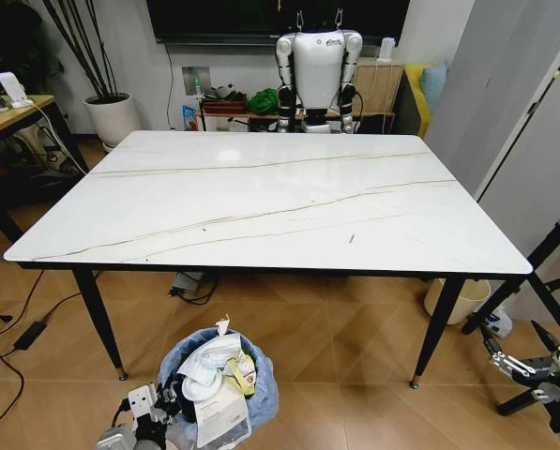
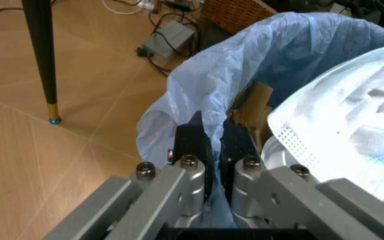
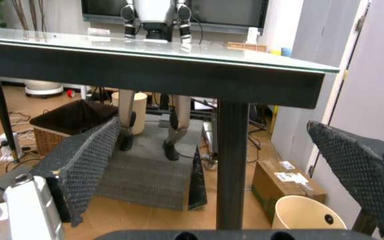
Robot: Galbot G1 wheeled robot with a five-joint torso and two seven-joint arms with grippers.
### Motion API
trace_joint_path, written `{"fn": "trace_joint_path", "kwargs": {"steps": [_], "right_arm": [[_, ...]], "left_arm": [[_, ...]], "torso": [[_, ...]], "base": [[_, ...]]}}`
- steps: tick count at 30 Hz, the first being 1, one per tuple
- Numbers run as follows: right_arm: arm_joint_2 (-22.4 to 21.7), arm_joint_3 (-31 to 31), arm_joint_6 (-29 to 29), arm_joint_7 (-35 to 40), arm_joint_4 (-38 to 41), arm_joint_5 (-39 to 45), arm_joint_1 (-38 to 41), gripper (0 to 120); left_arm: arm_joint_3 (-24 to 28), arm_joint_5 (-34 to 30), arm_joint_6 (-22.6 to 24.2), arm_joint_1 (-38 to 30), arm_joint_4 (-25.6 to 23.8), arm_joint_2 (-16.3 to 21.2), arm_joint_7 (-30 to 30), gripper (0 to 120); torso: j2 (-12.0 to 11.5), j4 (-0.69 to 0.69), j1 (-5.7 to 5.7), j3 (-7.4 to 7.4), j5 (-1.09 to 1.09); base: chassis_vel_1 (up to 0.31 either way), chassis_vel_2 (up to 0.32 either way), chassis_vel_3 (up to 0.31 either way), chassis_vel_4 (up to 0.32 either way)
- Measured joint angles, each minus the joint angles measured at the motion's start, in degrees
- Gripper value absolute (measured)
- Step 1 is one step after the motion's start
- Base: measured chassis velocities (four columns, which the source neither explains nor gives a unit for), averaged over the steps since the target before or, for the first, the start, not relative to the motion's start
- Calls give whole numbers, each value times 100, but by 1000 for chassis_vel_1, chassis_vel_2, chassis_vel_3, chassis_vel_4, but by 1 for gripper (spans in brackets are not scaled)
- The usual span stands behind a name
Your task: Pick up the trash bin and place the trash from the table into it.
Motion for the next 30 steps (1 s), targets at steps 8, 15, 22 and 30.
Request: {"fn": "trace_joint_path", "kwargs": {"steps": [8, 15, 22, 30], "right_arm": [[0, 0, 0, 0, 0, 0, 0, 100], [0, 0, 0, 0, 0, 0, 0, 100], [0, 0, 0, 0, 0, 0, 0, 100], [0, 0, 0, 0, 0, 0, 0, 100]], "left_arm": [[7, -22, 0, -15, -31, 2, 1, 0], [11, -25, -1, -18, -37, 6, 2, 0], [13, -25, -1, -21, -38, 6, 2, 0], [16, -48, -2, -27, -38, 0, 2, 0]], "torso": [[-250, 0, -106, -145, 0], [-444, 0, -183, -260, 0], [-598, 0, -250, -348, 0], [-791, 0, -331, -461, 0]], "base": [[0, 0, 0, 0], [0, 0, 0, 0], [0, 0, 0, 0], [0, 0, 0, 0]]}}
